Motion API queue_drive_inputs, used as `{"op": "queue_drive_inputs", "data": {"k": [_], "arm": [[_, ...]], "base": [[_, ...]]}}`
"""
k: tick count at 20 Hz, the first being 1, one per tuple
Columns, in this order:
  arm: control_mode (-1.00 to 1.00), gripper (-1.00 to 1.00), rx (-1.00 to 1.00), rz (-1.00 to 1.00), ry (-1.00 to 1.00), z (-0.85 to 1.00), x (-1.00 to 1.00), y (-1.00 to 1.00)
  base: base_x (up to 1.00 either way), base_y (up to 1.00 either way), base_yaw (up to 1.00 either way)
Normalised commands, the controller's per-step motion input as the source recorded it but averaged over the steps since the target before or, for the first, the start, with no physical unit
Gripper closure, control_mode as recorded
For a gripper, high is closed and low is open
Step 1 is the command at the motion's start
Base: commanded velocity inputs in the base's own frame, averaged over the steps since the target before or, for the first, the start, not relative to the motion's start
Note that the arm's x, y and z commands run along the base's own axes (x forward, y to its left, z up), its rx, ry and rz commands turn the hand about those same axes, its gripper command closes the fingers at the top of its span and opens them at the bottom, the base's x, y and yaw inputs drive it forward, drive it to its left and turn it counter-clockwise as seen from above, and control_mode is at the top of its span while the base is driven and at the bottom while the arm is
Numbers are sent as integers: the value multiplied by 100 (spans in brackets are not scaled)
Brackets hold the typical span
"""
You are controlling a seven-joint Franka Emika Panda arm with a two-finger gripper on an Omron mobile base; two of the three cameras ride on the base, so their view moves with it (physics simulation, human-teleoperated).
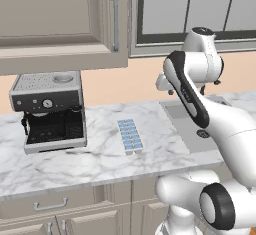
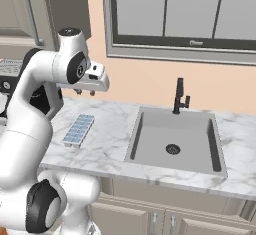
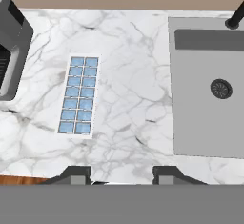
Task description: The ice cube tray has been filled with water. Take the tray and place it in the freezer to make ice. Close the freezer door after placing the tray.
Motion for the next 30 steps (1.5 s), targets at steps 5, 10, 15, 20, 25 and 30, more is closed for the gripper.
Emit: {"op": "queue_drive_inputs", "data": {"k": [5,10,15,20,25,30], "arm": [[-100,-100,0,0,0,-14,-6,2],[-100,-100,0,0,0,-33,-5,12],[-100,-100,-3,0,-4,-37,-21,11],[-100,-100,-2,-2,-8,-22,-26,22],[-100,-100,0,-11,0,-15,-4,31],[-100,-100,0,-14,-3,-7,6,6]], "base": [[0,0,0],[0,0,0],[0,0,0],[0,0,0],[0,0,0],[0,0,0]]}}
